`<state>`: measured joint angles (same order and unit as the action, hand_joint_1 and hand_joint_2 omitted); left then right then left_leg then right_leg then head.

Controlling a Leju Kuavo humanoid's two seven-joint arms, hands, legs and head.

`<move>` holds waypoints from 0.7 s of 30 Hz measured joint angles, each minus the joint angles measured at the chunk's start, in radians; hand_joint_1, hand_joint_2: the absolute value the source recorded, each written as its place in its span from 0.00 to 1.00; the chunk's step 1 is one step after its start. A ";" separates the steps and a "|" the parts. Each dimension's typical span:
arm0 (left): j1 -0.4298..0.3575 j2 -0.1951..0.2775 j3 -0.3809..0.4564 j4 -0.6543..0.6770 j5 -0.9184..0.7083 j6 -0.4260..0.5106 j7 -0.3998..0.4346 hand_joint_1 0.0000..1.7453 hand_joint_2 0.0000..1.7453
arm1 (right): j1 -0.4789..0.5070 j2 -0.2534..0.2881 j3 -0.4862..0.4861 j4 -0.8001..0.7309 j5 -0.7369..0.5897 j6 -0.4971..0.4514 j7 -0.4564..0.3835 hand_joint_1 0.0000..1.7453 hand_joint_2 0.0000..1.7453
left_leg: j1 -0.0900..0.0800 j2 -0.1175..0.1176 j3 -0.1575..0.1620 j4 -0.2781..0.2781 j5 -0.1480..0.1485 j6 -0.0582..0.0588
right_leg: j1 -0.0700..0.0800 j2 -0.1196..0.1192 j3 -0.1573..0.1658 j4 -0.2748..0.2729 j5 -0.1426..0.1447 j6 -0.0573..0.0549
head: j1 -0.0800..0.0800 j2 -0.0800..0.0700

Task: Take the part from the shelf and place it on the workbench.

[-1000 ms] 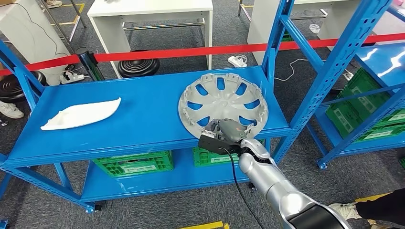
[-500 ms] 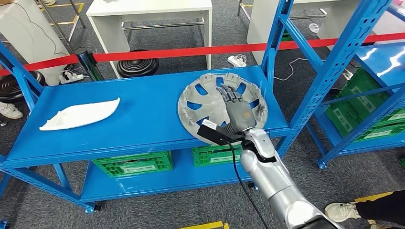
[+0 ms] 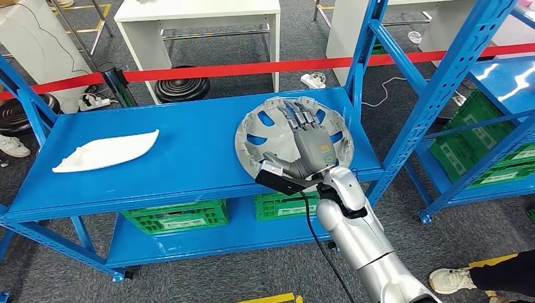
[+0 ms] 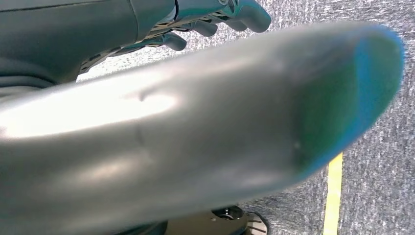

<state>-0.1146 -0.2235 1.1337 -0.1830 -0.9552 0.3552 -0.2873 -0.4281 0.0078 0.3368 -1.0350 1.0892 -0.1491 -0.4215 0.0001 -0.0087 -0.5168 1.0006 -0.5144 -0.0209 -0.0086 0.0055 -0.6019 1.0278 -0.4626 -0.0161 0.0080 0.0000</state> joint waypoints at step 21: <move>0.003 -0.003 -0.002 0.000 -0.036 0.023 0.027 0.00 0.00 | 0.029 0.001 0.000 0.031 -0.083 0.086 -0.033 0.00 1.00 | 0.000 0.000 0.000 0.000 0.000 0.000 | 0.000 0.000 0.000 0.000 0.000 0.000 | 0.000 0.000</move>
<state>-0.1115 -0.2261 1.1315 -0.1827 -0.9910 0.3780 -0.2600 -0.3996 0.0084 0.3368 -1.0045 1.0060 -0.0631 -0.4546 0.0001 -0.0087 -0.5168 1.0006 -0.5145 -0.0209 -0.0084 0.0053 -0.6022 1.0275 -0.4627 -0.0161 0.0081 0.0000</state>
